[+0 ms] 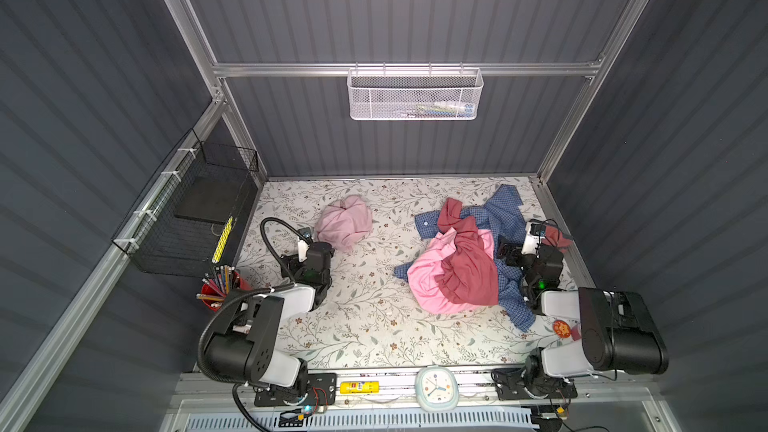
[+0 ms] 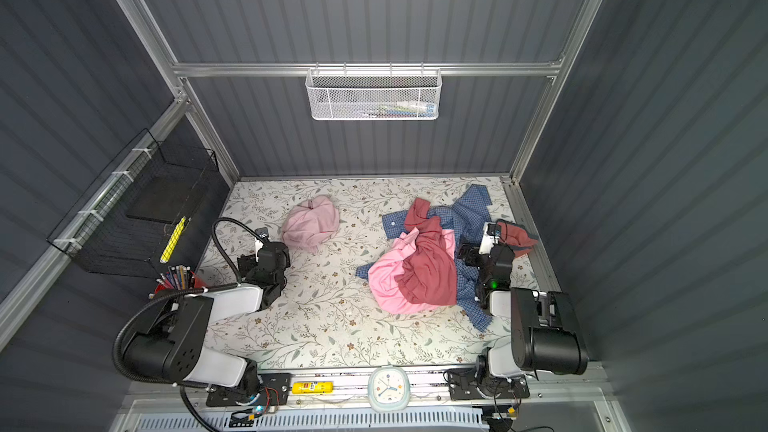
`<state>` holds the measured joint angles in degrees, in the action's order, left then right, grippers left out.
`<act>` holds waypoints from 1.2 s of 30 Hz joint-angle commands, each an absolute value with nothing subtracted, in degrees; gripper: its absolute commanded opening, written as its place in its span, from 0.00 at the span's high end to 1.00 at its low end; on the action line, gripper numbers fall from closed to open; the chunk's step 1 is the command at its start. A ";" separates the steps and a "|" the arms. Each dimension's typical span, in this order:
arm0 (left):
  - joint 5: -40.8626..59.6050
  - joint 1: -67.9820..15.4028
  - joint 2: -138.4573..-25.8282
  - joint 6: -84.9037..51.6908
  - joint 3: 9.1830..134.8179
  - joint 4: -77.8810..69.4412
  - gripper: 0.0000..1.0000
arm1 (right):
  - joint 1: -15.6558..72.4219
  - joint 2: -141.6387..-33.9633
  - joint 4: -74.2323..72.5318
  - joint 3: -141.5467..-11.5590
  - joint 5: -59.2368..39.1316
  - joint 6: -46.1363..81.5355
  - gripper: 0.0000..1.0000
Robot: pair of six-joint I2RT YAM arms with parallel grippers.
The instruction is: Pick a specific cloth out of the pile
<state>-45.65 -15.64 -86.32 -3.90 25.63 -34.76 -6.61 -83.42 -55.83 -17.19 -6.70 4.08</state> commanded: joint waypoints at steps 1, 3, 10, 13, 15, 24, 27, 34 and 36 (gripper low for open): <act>-40.30 -15.21 -90.14 3.41 22.33 -56.67 0.00 | -6.66 -83.54 -56.60 -18.28 -7.09 4.47 0.01; -38.85 -15.20 -93.78 4.32 22.26 -60.03 0.00 | -6.67 -83.58 -56.60 -18.25 -7.12 4.46 0.01; -17.97 -11.65 -96.66 7.60 17.78 -68.60 0.06 | -6.66 -83.56 -56.60 -18.24 -7.13 4.42 0.01; -19.50 -10.37 -98.50 5.62 21.09 -63.99 0.00 | -6.53 -83.63 -56.51 -18.28 -7.10 4.48 0.01; -16.39 -8.43 -98.29 4.43 23.54 -59.41 0.00 | -6.50 -83.57 -56.52 -18.28 -7.03 4.48 0.01; -18.37 -6.15 -98.35 0.57 26.30 -53.71 0.00 | -6.54 -83.61 -56.52 -18.25 -7.03 4.48 0.01; -18.30 -6.15 -98.32 0.60 26.35 -53.70 0.00 | -6.52 -83.57 -56.58 -18.30 -7.00 4.47 0.01; -18.28 -6.16 -98.43 0.53 26.43 -53.55 0.00 | -6.52 -83.58 -56.56 -18.33 -7.03 4.48 0.01; -18.26 -6.15 -98.37 0.53 26.39 -53.45 0.00 | -6.56 -83.59 -56.51 -18.36 -7.01 4.48 0.01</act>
